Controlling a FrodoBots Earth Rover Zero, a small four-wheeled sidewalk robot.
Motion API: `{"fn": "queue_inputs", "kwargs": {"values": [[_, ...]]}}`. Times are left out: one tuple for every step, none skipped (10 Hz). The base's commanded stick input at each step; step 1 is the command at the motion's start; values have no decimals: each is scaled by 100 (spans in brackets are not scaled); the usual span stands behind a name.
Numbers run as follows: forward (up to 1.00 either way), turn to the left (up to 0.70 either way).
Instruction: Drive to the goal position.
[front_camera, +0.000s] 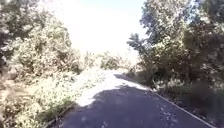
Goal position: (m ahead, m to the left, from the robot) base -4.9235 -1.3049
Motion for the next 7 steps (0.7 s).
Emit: {"fn": "queue_inputs", "kwargs": {"values": [[50, 0], [50, 0], [50, 0], [50, 0], [50, 0], [50, 0], [50, 0]]}}
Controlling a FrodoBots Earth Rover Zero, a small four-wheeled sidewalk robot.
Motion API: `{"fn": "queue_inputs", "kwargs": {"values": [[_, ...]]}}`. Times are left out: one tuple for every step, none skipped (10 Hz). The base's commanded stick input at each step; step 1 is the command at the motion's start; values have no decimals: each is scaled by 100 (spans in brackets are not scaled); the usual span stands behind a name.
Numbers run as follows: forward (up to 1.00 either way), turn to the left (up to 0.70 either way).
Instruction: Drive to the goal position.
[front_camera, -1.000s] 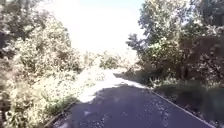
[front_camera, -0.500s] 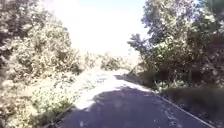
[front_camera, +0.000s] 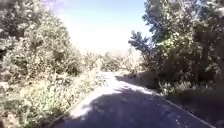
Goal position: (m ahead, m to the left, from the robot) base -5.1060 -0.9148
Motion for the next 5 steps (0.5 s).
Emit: {"fn": "queue_inputs", "kwargs": {"values": [[50, 0], [50, 0], [50, 0], [50, 0], [50, 0]]}}
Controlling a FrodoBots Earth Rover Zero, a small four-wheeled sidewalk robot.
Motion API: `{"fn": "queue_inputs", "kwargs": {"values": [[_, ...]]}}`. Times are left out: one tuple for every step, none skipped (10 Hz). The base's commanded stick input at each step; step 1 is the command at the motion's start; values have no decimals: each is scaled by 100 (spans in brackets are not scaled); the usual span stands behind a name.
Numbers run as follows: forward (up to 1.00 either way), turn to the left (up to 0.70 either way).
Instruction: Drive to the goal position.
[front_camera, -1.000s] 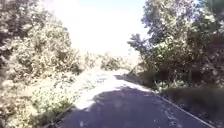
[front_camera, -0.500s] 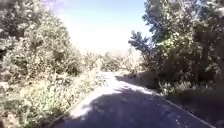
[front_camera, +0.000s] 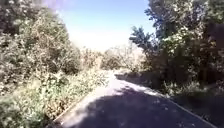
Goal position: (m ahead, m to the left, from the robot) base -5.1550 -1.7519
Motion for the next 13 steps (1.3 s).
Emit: {"fn": "queue_inputs", "kwargs": {"values": [[50, 0], [50, 0], [50, 0], [50, 0], [50, 0], [50, 0], [50, 0], [50, 0], [50, 0], [50, 0], [50, 0], [50, 0], [50, 0]]}}
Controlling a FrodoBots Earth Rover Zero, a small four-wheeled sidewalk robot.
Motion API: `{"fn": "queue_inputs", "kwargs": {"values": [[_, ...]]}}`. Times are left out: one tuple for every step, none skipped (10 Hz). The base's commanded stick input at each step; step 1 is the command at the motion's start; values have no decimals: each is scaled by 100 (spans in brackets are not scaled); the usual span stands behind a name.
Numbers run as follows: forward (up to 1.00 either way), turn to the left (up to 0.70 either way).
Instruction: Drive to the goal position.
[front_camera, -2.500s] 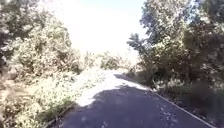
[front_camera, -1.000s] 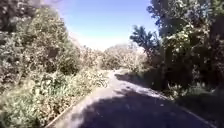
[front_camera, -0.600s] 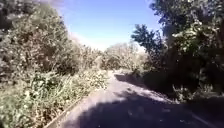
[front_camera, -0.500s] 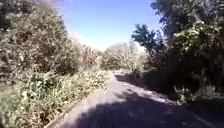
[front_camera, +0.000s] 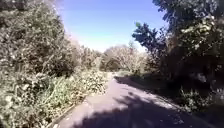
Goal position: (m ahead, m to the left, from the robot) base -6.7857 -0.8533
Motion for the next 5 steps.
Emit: {"fn": "queue_inputs", "kwargs": {"values": [[50, 0], [50, 0], [50, 0], [50, 0], [50, 0]]}}
